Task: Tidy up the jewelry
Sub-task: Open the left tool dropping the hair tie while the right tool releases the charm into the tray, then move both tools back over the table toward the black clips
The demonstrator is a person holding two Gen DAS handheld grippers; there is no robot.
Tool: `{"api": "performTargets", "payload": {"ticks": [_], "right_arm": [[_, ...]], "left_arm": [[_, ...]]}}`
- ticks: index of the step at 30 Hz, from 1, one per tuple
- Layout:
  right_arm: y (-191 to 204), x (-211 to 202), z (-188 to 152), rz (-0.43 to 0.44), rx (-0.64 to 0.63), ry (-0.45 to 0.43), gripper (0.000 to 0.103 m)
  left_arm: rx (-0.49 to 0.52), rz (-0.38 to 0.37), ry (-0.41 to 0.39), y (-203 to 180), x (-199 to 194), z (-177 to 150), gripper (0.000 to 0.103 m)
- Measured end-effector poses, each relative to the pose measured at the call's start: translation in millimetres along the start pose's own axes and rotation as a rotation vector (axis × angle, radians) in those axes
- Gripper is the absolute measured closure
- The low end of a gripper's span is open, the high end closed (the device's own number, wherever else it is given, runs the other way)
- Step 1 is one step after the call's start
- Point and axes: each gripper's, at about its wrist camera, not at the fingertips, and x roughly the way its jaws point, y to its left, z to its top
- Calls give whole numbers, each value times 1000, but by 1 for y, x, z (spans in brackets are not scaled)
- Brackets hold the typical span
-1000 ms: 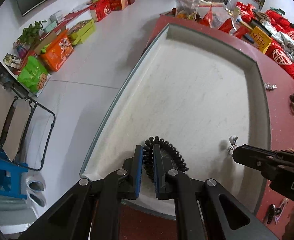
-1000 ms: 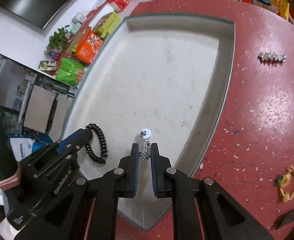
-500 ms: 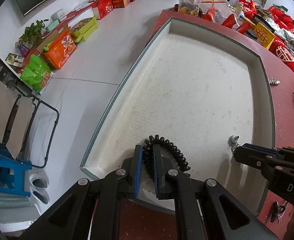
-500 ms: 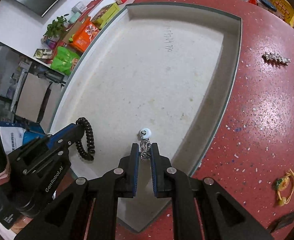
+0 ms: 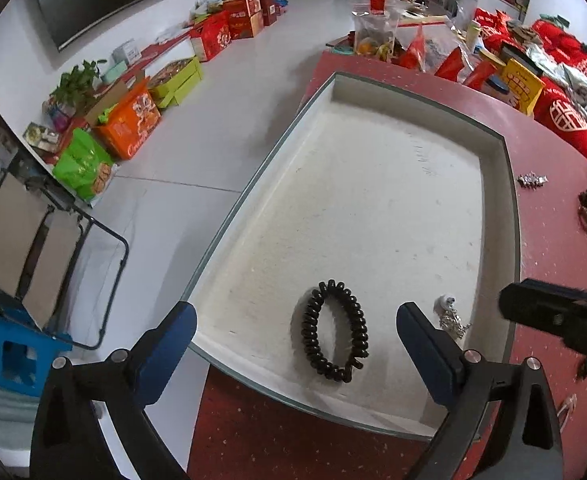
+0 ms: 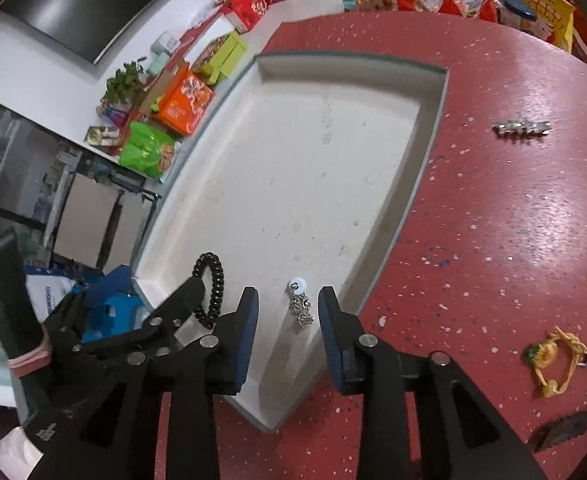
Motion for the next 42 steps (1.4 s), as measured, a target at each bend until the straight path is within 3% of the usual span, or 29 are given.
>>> {"api": "performTargets", "payload": {"ticks": [2,7,12,15,23,30,42], "right_arm": [[-4,-11,-4,-1,9,-18,54],[-28,-40,-13,-20,66,-53,41],[-61,-65,-33,-69,136,-72,39],[-78,-78,-45,-98,160,-86,23],[-121,-116,-84,-185,249,-127,16],[-161,-138,-116,-238,336,-138,16],[-213,-145,-131,-357,386,-96,16]], "left_arm": [[0,1,-4,-3,-6,-2,2],[11,-7,-14,-11,-22,-7,1],[59,-45,2,-34,-36,-18,1],[106,-84,8,-56,-47,-26,1],[185,-159,18,-101,-65,-40,1],[258,-232,39,-137,-76,-51,1],[299,-253,84,-191,-60,-52,1]]}}
